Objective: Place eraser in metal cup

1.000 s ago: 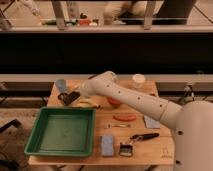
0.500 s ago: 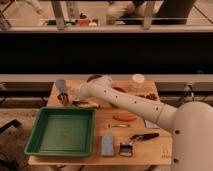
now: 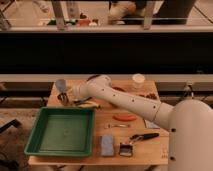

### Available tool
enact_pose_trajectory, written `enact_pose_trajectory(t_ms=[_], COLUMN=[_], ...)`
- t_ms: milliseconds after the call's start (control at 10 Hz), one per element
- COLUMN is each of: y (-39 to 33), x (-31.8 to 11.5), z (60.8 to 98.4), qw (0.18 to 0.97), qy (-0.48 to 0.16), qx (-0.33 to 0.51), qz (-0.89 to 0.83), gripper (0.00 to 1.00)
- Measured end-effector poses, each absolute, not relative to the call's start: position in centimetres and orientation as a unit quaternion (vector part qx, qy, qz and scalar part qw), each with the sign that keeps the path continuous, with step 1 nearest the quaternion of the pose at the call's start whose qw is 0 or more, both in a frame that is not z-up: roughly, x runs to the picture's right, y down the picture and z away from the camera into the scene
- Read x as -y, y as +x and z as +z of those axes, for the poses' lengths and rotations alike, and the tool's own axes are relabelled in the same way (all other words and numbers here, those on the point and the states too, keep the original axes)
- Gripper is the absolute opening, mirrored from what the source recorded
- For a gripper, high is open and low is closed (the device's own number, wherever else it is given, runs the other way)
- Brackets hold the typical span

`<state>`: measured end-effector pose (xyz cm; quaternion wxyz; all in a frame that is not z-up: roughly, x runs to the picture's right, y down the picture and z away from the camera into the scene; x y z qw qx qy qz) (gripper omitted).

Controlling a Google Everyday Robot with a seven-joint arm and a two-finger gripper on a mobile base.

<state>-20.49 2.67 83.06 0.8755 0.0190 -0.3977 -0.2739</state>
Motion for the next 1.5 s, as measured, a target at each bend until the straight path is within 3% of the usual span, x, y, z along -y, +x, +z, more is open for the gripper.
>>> enact_pose_trajectory(t_ms=[400,1200,1500], y=[-18.5,-15.9,-15.9], x=[-3.0,-3.5,-3.5], z=[85.1,87.6,87.7], qw=[0.88,0.895,0.896], qy=[-0.001,-0.015,-0.02], qx=[0.386,0.365,0.359], qz=[-0.275,-0.257,-0.26], gripper=[0.03,0.78,0.8])
